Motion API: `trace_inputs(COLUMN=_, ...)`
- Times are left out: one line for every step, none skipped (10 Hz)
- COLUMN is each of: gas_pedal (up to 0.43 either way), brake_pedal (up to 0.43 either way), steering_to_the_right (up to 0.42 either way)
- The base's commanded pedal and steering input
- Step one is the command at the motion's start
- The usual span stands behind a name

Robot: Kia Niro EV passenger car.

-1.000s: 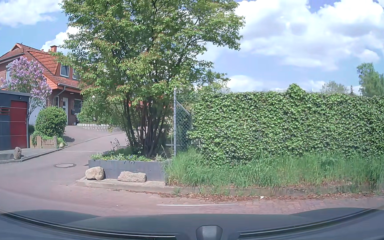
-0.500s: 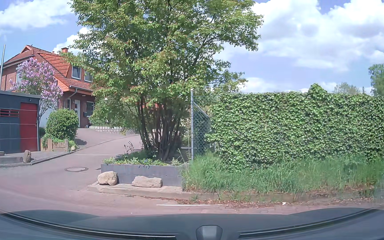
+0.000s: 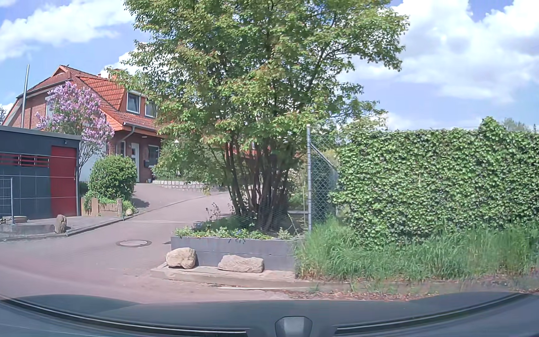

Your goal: Follow the waypoints while adhering to traffic rules and regulations

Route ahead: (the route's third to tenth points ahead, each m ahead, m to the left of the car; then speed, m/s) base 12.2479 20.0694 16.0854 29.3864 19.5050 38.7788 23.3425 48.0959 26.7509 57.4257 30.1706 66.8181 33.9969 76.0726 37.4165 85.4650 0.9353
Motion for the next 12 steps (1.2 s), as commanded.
trace_inputs(gas_pedal=0.0, brake_pedal=0.037, steering_to_the_right=-0.847)
trace_inputs(gas_pedal=0.0, brake_pedal=0.03, steering_to_the_right=-0.873)
trace_inputs(gas_pedal=0.0, brake_pedal=0.037, steering_to_the_right=-0.887)
trace_inputs(gas_pedal=0.0, brake_pedal=0.049, steering_to_the_right=-0.891)
trace_inputs(gas_pedal=0.0, brake_pedal=0.073, steering_to_the_right=-0.893)
trace_inputs(gas_pedal=0.0, brake_pedal=0.085, steering_to_the_right=-0.901)
trace_inputs(gas_pedal=0.0, brake_pedal=0.11, steering_to_the_right=-0.907)
trace_inputs(gas_pedal=0.0, brake_pedal=0.134, steering_to_the_right=-0.912)
trace_inputs(gas_pedal=0.0, brake_pedal=0.134, steering_to_the_right=-0.914)
trace_inputs(gas_pedal=0.0, brake_pedal=0.14, steering_to_the_right=-0.915)
trace_inputs(gas_pedal=0.0, brake_pedal=0.152, steering_to_the_right=-0.917)
trace_inputs(gas_pedal=0.0, brake_pedal=0.177, steering_to_the_right=-0.92)
